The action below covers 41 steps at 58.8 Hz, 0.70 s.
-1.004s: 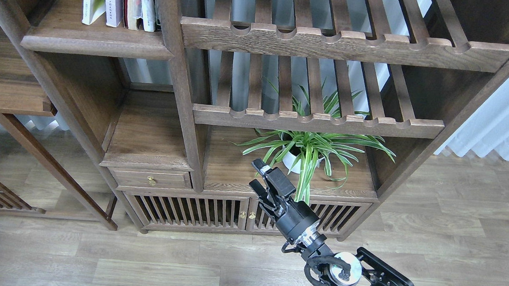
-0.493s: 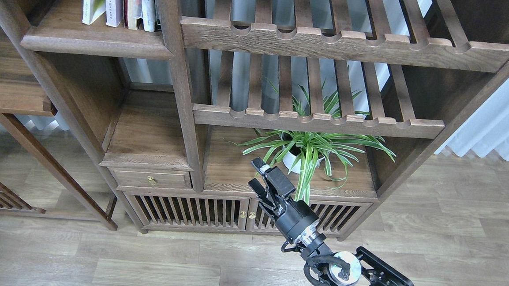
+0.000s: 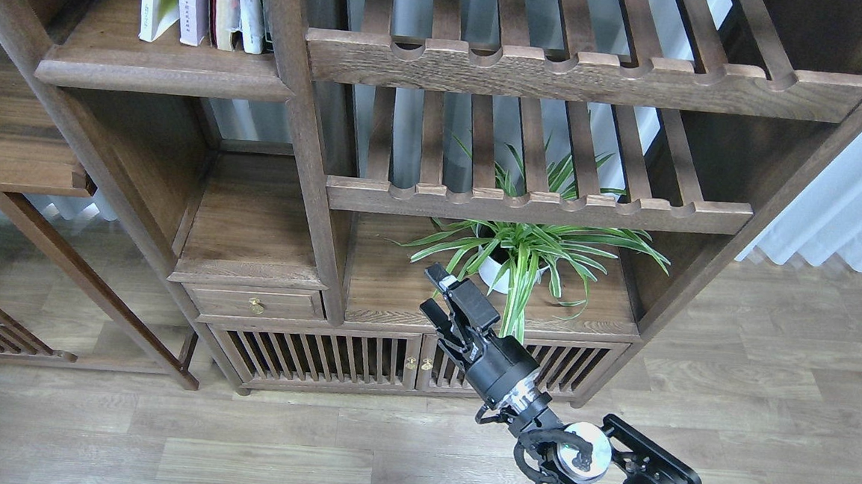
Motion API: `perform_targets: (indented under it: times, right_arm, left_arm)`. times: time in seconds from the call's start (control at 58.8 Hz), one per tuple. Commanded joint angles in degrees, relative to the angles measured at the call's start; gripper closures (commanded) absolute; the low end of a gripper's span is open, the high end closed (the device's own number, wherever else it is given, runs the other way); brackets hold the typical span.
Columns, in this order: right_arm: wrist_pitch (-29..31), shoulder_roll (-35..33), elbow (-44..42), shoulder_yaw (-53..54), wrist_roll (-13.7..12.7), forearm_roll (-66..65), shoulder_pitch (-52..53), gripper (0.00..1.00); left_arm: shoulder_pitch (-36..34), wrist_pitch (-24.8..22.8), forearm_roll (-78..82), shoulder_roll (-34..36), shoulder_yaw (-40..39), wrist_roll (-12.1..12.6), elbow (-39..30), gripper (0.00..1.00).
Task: Organize books on shelf
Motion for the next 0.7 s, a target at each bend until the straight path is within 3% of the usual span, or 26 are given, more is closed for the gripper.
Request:
perform_targets:
  times: [0.0,0.255,0.595,0.681]
  right_arm:
    - [0.0,0.0,0.0,0.0,0.0,0.0,-0.1,0.02]
    - [0.0,0.0,0.2,0.0,0.0,0.0,-0.1,0.02]
    - [0.0,0.2,0.4,0.2,0.0,0.0,0.0,0.02]
    - [0.0,0.5,0.4,0.2,0.0,0.0,0.0,0.02]
  left_arm:
    - [-1.2,0.0,1.8,-0.9,0.4,0.0,1.8,1.0]
    - [-4.3,0.0,5.0,-2.2,1.0,0.0,5.9,1.0]
    - [-9.0,0.0,9.5,-2.2,7.6,0.0,13.4,1.0]
    - [-9.8,0.0,11.9,-2.2,8.3,-3.3,14.7,1.0]
